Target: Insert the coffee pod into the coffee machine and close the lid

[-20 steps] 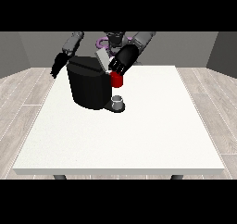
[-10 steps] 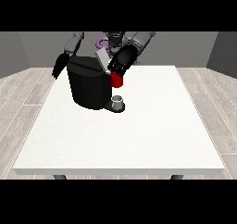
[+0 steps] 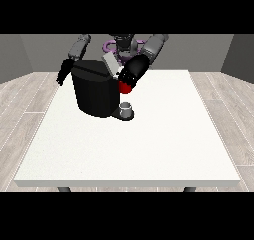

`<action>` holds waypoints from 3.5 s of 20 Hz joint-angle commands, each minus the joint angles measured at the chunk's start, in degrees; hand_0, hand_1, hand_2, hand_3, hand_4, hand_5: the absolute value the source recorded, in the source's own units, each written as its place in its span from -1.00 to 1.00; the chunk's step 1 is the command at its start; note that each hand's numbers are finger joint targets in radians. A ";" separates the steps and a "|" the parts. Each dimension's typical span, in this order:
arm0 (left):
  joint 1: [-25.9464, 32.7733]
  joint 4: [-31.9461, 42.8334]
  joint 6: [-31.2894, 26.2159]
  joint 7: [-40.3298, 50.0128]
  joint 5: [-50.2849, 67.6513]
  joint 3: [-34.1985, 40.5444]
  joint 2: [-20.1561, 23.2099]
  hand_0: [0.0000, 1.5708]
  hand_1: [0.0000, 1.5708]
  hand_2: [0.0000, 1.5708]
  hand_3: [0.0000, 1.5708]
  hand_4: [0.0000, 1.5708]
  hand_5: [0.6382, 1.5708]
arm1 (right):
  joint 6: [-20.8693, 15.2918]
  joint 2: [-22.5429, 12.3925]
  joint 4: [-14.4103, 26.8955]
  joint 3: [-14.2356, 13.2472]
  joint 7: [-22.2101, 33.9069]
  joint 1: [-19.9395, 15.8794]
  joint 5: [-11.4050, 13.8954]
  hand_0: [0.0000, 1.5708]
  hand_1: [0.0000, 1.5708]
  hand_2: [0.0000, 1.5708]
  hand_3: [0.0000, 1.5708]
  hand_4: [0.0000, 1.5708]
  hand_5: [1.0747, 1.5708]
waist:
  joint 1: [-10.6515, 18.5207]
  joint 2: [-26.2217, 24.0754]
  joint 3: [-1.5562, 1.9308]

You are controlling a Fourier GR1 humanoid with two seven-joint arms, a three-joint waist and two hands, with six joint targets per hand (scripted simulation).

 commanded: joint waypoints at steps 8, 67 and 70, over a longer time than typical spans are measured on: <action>-2.57 0.39 3.00 -2.80 0.99 2.90 0.87 0.59 0.59 0.54 0.21 -1.00 1.00 | 0.58 -0.73 -0.38 -0.90 0.61 -2.57 -0.91 -1.00 -1.00 -1.00 -1.00 -1.00 1.00 | -1.03 2.64 -0.03; 43.04 -3.81 0.95 -7.89 25.83 17.36 -26.26 -1.00 -1.00 -1.00 -1.00 -0.47 1.00 | 5.96 0.66 2.64 -1.85 -1.60 16.36 -5.19 -1.00 -1.00 -1.00 -1.00 -1.00 1.00 | 22.16 -36.92 -0.10; 44.85 -5.66 -0.63 -6.32 27.78 17.92 -26.06 -1.00 -1.00 -1.00 -1.00 -0.50 1.00 | 8.15 -0.18 0.46 0.03 0.21 16.39 -4.81 -1.00 -1.00 -1.00 -1.00 -1.00 1.00 | 23.14 -39.20 -0.07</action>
